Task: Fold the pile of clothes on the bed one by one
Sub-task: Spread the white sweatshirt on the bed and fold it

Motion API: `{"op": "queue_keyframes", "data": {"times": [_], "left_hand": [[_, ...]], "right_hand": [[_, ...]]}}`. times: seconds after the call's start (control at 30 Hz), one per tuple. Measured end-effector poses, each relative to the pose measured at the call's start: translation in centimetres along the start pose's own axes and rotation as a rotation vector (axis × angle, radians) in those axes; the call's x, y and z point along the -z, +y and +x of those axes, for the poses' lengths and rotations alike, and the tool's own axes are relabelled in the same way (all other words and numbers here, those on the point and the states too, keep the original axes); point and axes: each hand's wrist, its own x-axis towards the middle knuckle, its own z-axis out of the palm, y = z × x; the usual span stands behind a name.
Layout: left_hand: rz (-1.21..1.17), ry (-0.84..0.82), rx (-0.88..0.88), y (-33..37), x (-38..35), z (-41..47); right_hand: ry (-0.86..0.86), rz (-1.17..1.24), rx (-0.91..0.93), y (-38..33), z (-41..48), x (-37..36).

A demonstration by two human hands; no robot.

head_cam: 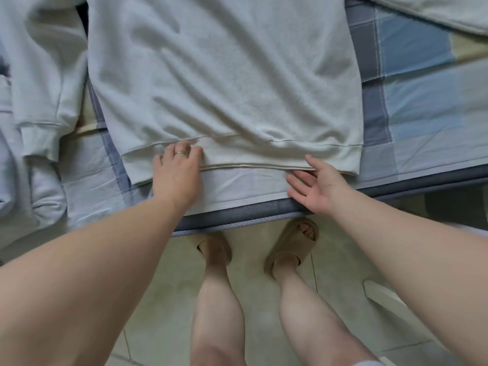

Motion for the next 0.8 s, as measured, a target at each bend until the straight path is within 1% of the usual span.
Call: {"op": "queue_keyframes", "data": {"times": [0.17,0.3,0.37,0.47,0.57,0.6,0.63,0.7,0.73,0.77,0.8], "left_hand": [[0.046,0.102,-0.044,-4.4,-0.5,0.8],[0.047,0.159,-0.050,-7.4,-1.1,1.7],[0.009,0.151,-0.068,-8.5,-1.2,1.7],[-0.056,0.069,-0.096,-9.8,-1.3,1.2],[-0.205,0.033,-0.114,-10.7,-1.3,0.3],[-0.267,0.059,-0.089,-10.9,-1.3,0.1],[-0.335,0.114,-0.019,-11.2,-1.3,-0.2],[-0.556,0.212,0.247,-11.9,-0.9,-0.2],[-0.730,0.199,0.382,-12.3,-0.7,0.2],[-0.915,0.146,0.480,-12.6,-0.5,0.7],[-1.052,0.081,0.540,-12.9,-0.5,1.3]], "right_hand": [[-0.063,-0.031,-0.042,3.2,1.1,-7.9],[-0.036,-0.064,-0.049,4.8,1.7,-12.4],[-0.004,-0.099,-0.052,5.6,1.6,-12.8],[0.081,-0.161,-0.071,6.1,1.3,-12.3],[0.124,-0.162,-0.075,6.5,0.5,-13.0],[0.124,-0.146,-0.072,6.7,0.2,-13.6],[0.116,-0.135,-0.074,7.0,0.0,-14.3],[0.087,-0.123,-0.092,7.8,-0.3,-16.2],[0.073,-0.119,-0.103,8.3,-0.3,-17.1],[0.062,-0.121,-0.117,8.8,-0.2,-18.1],[0.048,-0.128,-0.133,9.3,-0.2,-19.0]]}}
